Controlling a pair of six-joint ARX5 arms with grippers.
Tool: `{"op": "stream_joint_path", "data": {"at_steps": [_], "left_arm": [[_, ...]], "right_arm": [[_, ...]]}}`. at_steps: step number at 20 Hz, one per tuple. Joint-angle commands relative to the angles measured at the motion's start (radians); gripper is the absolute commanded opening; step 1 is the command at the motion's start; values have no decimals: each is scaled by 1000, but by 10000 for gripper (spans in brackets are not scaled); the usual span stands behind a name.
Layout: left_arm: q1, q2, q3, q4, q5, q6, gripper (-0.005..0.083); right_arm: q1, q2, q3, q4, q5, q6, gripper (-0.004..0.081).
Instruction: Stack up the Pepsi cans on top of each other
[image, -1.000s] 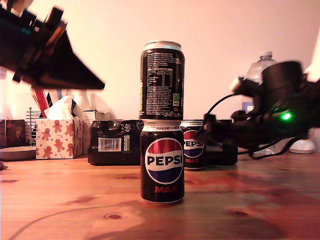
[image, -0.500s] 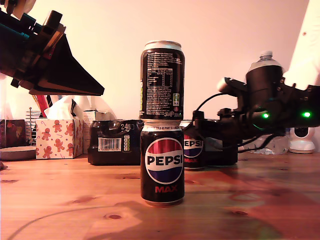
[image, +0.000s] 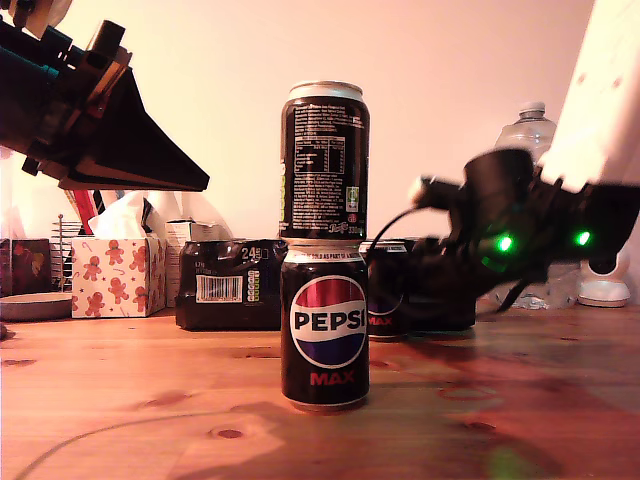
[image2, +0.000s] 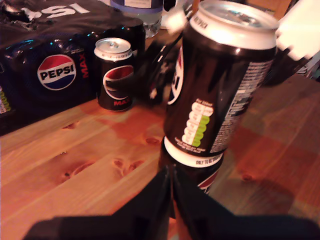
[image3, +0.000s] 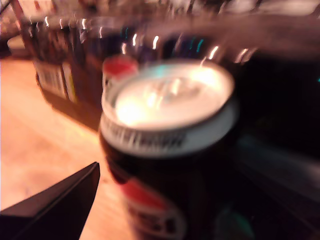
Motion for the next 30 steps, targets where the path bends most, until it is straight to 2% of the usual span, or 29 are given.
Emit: {"op": "stream_joint_path", "data": {"at_steps": [1, 4, 9, 12, 17, 19, 23, 26, 30], "left_arm": [[-4, 7, -20, 7, 2, -7, -24], [-4, 7, -20, 7, 1, -7, -24], [-4, 7, -20, 7, 1, -10, -24], [-4, 7, -20, 7, 1, -10, -24], [-4, 7, -20, 7, 1, -10, -24], [-4, 7, -20, 6, 2, -10, -24], [-4, 6, -20, 10, 2, 3, -24], [-4, 6, -20, 11, 18, 3, -24], [-18, 6, -20, 6, 49, 3, -24]], "right_arm": [[10, 17, 14, 4, 8, 0, 773], [9, 17, 32, -3, 32, 0, 745], [10, 17, 37, -4, 40, 0, 432], [15, 16, 37, -2, 41, 0, 340], [15, 8, 37, -18, 38, 5, 258], [15, -11, 37, -19, 37, 5, 257], [15, -77, 37, -88, 38, 0, 200], [14, -126, 37, -156, 38, -8, 193], [14, -175, 37, -183, 38, -27, 193]]}}
